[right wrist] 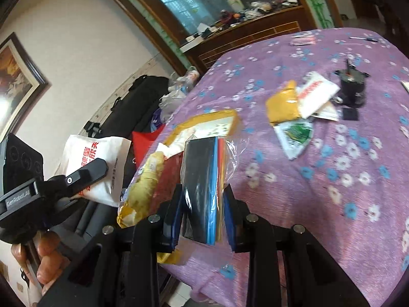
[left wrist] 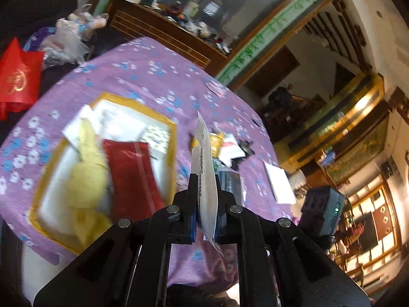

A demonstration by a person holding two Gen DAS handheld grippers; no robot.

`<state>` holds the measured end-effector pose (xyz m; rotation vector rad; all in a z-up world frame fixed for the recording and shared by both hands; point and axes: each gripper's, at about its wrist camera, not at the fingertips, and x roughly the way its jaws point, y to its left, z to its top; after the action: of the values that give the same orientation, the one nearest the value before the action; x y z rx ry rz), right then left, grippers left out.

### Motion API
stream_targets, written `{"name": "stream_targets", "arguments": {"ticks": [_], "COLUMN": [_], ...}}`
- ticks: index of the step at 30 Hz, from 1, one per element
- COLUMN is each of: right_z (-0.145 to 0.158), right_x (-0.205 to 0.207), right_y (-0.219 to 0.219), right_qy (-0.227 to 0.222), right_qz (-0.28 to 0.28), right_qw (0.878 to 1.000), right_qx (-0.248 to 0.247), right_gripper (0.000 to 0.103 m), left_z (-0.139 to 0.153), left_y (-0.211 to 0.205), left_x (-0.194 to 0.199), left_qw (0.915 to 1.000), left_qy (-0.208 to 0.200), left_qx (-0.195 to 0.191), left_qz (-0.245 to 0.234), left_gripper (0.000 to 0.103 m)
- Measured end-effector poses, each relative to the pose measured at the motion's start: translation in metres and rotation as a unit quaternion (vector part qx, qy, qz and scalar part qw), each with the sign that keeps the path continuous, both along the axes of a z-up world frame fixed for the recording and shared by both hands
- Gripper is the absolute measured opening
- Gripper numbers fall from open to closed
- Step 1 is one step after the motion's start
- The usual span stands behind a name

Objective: Organize soft objects
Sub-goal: 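Carry the paper packet and striped pouch over the white tray and release both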

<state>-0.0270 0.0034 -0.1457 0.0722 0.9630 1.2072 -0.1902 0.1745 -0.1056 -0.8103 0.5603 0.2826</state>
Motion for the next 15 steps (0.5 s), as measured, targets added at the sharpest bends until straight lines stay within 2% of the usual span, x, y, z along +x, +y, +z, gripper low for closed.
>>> {"name": "stream_targets", "arguments": {"ticks": [7, 11, 15], "right_z": [0.005, 0.002, -0.008], "right_x": [-0.003, 0.007, 0.015], "right_y": [0.044, 0.073, 0.106], "right_qy": [-0.019, -0.035, -0.080], "right_qz": [0.022, 0.016, 0.004], "right_qw": [1.000, 0.999, 0.995], "right_qx": [-0.012, -0.024, -0.061], "right_gripper": [0.028, 0.028, 0.028], "left_z": [-0.014, -0.022, -0.039], "left_y": [0.044, 0.073, 0.098], "left_x": [-0.006, 0.011, 0.038], "left_qw": [0.9997, 0.9996, 0.9991], "left_qy": [0.007, 0.018, 0.039], "left_qx": [-0.013, -0.014, -0.015], "left_qz": [0.020, 0.014, 0.003], "left_gripper": [0.008, 0.008, 0.008]}}
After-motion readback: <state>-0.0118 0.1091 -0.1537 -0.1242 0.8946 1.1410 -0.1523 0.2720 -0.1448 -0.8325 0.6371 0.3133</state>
